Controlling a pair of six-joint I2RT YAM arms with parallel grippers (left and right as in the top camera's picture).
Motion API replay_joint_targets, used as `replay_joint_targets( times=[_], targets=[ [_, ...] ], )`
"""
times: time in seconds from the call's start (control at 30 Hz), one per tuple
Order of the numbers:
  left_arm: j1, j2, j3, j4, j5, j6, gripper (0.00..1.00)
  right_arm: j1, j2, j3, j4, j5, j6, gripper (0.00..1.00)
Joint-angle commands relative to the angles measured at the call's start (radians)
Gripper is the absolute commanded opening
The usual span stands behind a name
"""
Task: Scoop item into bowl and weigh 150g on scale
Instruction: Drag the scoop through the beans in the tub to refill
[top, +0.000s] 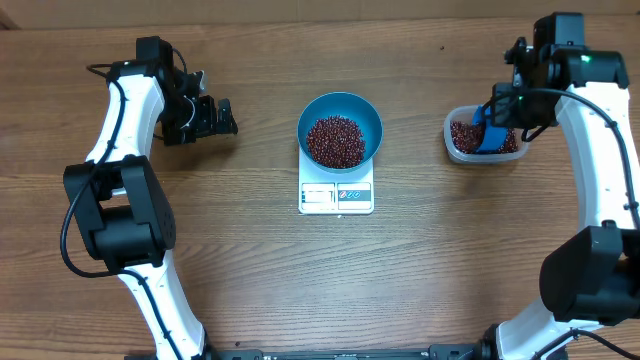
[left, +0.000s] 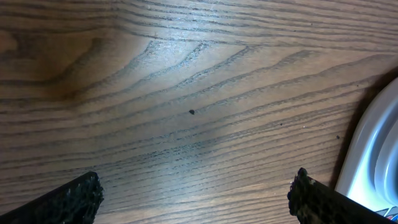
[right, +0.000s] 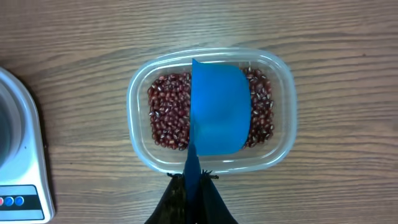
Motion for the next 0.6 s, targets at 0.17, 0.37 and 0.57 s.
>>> replay_joint_targets(
  times=[0.17,0.37,0.57],
  targets=[
    [-0.007,0.008,0.008,0.001,-0.002,0.016,1.0,-0.051,-0.011,0.066,-0.015,-0.028,0.045,0.04],
    [-0.007,0.008,0.008,0.001,-0.002,0.015,1.0,-0.102,-0.011,0.091,-0.047,-0.114,0.032,0.04],
    [-0.007,0.008,0.008,0.001,-0.002,0.016,1.0,-0.122,-0.011,0.091,-0.076,-0.147,-0.015,0.04]
  ],
)
